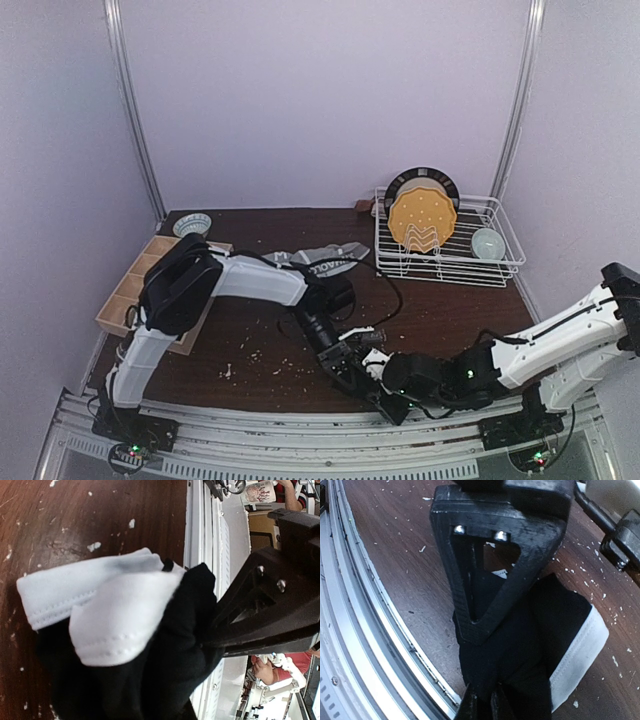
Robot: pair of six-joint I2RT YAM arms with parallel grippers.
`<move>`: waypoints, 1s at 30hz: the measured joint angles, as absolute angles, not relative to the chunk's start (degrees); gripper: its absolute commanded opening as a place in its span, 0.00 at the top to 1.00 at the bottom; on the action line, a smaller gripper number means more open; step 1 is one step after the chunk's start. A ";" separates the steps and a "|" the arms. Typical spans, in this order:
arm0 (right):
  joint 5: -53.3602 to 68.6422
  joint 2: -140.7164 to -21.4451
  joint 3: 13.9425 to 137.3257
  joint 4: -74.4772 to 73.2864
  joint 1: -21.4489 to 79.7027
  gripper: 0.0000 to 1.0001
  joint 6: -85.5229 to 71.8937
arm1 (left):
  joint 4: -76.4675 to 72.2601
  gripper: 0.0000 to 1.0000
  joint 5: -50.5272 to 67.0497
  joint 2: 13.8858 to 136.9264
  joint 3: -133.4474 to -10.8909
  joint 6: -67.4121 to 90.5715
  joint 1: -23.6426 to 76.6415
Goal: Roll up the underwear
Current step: Roll the underwear at the center of the board.
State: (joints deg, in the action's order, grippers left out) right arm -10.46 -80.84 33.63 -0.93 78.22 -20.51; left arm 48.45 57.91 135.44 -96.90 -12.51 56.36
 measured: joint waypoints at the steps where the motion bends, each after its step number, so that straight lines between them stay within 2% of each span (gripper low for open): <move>1: -10.26 -81.06 33.63 -0.82 78.15 1.00 -21.74 | 48.03 0.88 57.80 135.22 -96.57 -12.21 56.40; 2: -10.00 -81.12 33.56 -0.58 78.00 1.00 -23.00 | 47.09 0.73 57.47 134.58 -95.61 -11.68 56.40; 3: -9.52 -81.10 33.26 0.21 77.67 1.00 -24.29 | 45.71 0.25 56.90 133.62 -94.28 -11.00 56.42; 4: -8.60 -81.03 32.47 1.74 77.17 1.00 -25.63 | 44.01 0.05 55.99 132.31 -92.55 -10.02 56.40; 9: -4.69 -80.55 27.99 8.80 75.33 1.00 -30.46 | 38.02 0.02 52.69 125.29 -85.52 -5.98 56.18; 20: 9.80 -76.77 20.64 20.75 66.11 1.00 -37.63 | 20.67 0.02 32.32 109.62 -67.16 2.92 55.86; 30: 23.66 -76.66 17.89 26.55 56.97 1.00 -43.92 | -4.84 0.02 18.17 96.47 -46.04 7.05 58.96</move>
State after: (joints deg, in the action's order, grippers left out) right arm 23.66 -76.66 17.89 26.55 56.97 -43.92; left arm -4.84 18.17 96.47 -46.04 7.05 58.96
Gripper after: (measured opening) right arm 0.031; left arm 0.976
